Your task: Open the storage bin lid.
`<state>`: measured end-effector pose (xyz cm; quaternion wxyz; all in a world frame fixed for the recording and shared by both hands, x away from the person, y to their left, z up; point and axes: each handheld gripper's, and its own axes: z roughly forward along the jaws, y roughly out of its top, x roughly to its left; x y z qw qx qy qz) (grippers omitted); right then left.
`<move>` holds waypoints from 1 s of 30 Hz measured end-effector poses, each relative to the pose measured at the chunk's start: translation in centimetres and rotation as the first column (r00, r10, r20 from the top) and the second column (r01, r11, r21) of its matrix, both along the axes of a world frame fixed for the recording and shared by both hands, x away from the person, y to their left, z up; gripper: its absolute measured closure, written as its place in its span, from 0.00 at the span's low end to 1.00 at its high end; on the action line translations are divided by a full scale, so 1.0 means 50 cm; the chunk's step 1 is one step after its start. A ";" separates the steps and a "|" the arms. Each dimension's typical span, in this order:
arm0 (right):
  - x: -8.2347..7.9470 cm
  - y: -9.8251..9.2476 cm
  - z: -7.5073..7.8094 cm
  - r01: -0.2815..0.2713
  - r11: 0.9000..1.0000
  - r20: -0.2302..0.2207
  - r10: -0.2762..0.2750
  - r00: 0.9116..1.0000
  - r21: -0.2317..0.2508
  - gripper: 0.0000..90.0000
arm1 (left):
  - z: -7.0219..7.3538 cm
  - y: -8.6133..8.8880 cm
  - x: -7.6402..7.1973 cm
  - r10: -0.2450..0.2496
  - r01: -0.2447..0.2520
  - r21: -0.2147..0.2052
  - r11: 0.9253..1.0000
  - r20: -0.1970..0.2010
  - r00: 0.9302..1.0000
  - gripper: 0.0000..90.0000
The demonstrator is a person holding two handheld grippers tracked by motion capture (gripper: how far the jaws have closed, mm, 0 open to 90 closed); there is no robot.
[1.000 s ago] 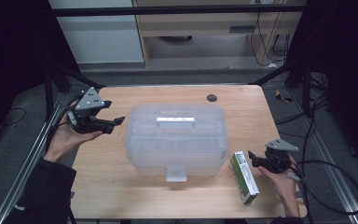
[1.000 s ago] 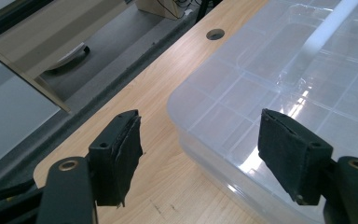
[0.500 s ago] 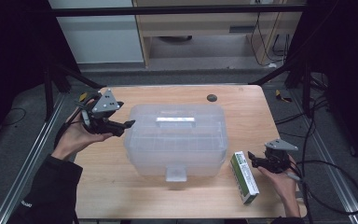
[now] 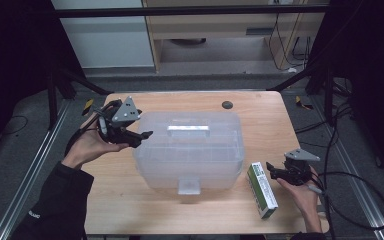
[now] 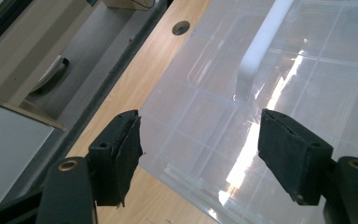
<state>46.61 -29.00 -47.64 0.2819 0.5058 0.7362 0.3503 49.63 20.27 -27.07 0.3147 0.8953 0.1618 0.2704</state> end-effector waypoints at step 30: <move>0.003 0.002 -0.002 -0.005 1.000 -0.019 0.006 1.000 0.011 0.29 | -0.002 -0.074 -0.006 -0.089 0.087 0.181 0.980 0.005 0.996 0.34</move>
